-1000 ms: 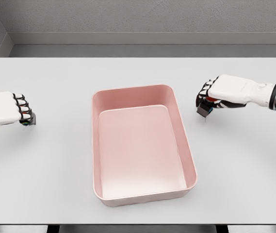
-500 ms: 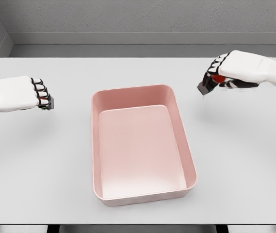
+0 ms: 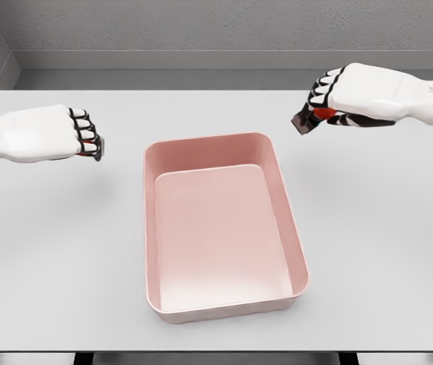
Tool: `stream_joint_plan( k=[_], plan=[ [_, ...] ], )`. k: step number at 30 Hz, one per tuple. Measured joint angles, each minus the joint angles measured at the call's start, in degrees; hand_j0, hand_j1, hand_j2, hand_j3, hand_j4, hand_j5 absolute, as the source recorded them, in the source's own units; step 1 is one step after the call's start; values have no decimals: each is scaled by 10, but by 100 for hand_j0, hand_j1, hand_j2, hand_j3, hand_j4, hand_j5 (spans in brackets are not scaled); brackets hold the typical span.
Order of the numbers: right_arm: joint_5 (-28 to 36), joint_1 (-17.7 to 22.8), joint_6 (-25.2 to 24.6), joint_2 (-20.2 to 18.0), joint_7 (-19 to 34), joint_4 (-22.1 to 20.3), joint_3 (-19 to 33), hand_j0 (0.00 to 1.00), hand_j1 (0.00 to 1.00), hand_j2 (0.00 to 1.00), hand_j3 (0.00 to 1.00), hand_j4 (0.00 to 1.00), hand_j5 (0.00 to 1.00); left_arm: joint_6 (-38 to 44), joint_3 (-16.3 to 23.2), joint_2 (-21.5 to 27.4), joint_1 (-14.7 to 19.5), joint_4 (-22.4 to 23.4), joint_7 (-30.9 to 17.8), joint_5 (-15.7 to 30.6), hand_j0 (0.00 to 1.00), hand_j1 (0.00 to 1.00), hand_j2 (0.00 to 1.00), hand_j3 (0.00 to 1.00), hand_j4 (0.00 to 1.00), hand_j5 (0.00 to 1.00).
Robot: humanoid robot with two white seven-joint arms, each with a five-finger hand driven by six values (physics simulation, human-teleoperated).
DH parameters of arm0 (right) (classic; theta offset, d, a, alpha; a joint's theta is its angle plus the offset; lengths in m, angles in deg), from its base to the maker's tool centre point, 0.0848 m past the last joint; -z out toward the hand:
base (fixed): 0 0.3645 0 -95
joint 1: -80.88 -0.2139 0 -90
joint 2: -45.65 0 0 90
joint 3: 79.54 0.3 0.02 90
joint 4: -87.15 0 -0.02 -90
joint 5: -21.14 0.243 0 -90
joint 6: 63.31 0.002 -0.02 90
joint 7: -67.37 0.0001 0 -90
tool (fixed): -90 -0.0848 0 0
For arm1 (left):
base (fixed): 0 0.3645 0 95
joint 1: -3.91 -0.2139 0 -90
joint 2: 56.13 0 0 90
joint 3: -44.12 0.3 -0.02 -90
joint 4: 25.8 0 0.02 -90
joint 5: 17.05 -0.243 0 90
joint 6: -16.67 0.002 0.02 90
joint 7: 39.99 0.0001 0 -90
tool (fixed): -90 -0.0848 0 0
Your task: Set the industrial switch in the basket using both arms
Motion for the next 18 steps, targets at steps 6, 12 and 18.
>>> stream_joint_plan(
  k=[6,12,18],
  plan=[
    [7,-24,0,26,-1,-5,-12,55,55,55,55,55,55,0,0,-19,6,-2,0,12,51,51,51,51,51,51],
    [8,-29,0,53,0,-11,-27,56,56,56,56,56,56,0,-1,-35,5,-7,-1,19,51,51,51,51,51,51],
    [11,-27,0,68,-4,-16,-44,56,56,56,56,56,56,0,-1,-40,4,-22,0,21,51,51,51,51,51,51]
  ],
)
